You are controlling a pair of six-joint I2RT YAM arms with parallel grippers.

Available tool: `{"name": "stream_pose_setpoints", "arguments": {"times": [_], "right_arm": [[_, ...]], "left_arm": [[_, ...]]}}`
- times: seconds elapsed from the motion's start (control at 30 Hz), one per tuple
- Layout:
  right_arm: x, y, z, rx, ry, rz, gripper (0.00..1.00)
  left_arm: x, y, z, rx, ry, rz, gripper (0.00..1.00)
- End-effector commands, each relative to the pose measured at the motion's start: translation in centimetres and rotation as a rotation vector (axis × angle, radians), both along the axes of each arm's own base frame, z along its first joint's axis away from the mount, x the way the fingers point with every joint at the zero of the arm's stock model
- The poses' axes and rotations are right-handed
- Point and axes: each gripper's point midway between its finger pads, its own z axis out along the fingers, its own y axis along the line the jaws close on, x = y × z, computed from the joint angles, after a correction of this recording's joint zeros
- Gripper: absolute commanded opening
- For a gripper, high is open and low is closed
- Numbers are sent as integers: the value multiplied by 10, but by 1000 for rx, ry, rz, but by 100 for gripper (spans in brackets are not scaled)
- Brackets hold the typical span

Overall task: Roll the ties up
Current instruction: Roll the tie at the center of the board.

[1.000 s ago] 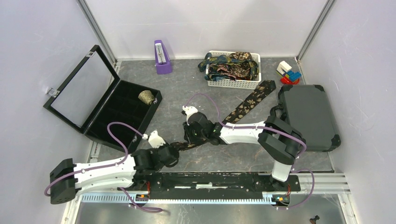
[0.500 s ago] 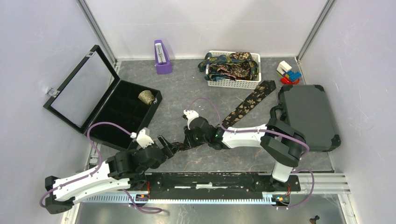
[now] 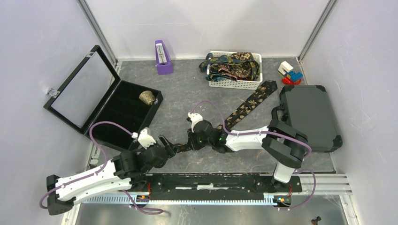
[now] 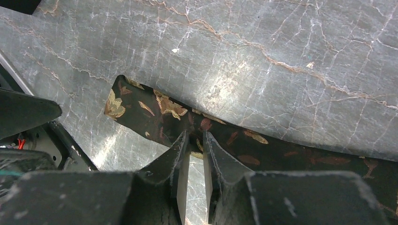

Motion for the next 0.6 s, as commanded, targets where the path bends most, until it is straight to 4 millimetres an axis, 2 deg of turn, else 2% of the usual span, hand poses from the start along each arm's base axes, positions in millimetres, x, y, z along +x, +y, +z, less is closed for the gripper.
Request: {"name": "stream_pose_setpoints", "arguments": {"times": [0.0, 0.13, 0.37, 0.57], "right_arm": [[0, 6, 14, 62, -21, -5, 23], [-4, 0, 5, 58, -9, -6, 23], [-12, -13, -17, 33, 18, -12, 22], [-12, -14, -19, 29, 18, -7, 22]], "left_arm": [[8, -5, -7, -1, 0, 23, 88], [11, -8, -18, -24, 37, 27, 82], [22, -13, -25, -96, 33, 34, 68], [19, -15, -39, -142, 39, 36, 60]]}}
